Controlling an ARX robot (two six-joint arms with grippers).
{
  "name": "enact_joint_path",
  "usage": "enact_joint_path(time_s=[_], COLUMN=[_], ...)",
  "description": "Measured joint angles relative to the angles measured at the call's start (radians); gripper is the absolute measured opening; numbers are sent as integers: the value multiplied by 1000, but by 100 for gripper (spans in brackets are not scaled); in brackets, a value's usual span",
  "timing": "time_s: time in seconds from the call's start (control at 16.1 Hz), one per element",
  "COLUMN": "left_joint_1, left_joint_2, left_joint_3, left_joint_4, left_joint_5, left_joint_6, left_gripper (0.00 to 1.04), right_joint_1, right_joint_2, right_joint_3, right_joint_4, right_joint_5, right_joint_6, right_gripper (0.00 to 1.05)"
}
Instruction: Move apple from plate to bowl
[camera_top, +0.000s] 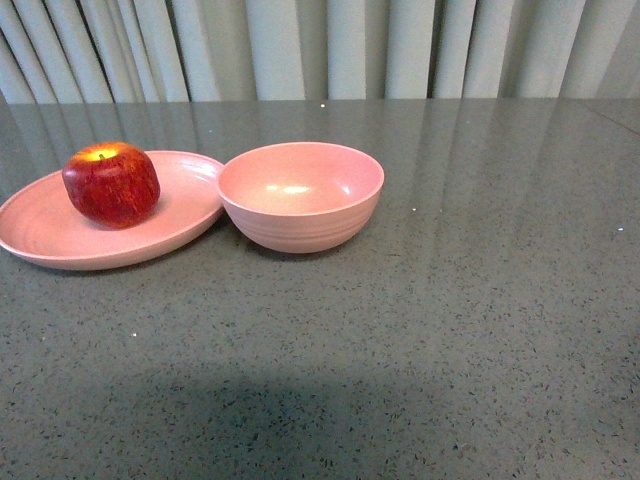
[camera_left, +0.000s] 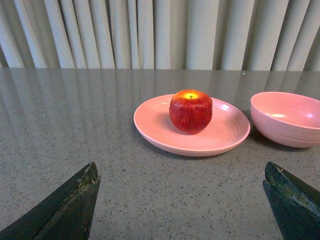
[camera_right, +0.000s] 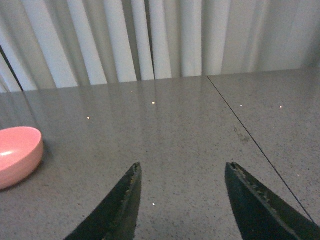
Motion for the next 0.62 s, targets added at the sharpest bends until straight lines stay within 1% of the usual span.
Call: enact_joint_path(time_s=[0.06,0.12,0.19,0.25,0.31,0.62], left_joint_1=[0,0,0,0,0,0], left_joint_2=[0,0,0,0,0,0], left_joint_3=[0,0,0,0,0,0], left_joint_4=[0,0,0,0,0,0], left_joint_5=[0,0,-3,-2,-1,-1], left_joint_6=[0,0,0,0,0,0], left_gripper=[98,98,98,98,98,98], right_joint_1=[-36,-99,-116,-106,-108,-108], right_joint_2=[-24,-46,-65,-94,-111,-205], right_joint_3=[-22,-42,-57,-85,-109,-175], right_joint_4=[0,5,9,12,5,-20], right_joint_5=[-60,-108,-104,-119,-118,-117], right_joint_6=[-13,-30,-35,-40,-47,-50], right_gripper=[44,33,22,5,2,2])
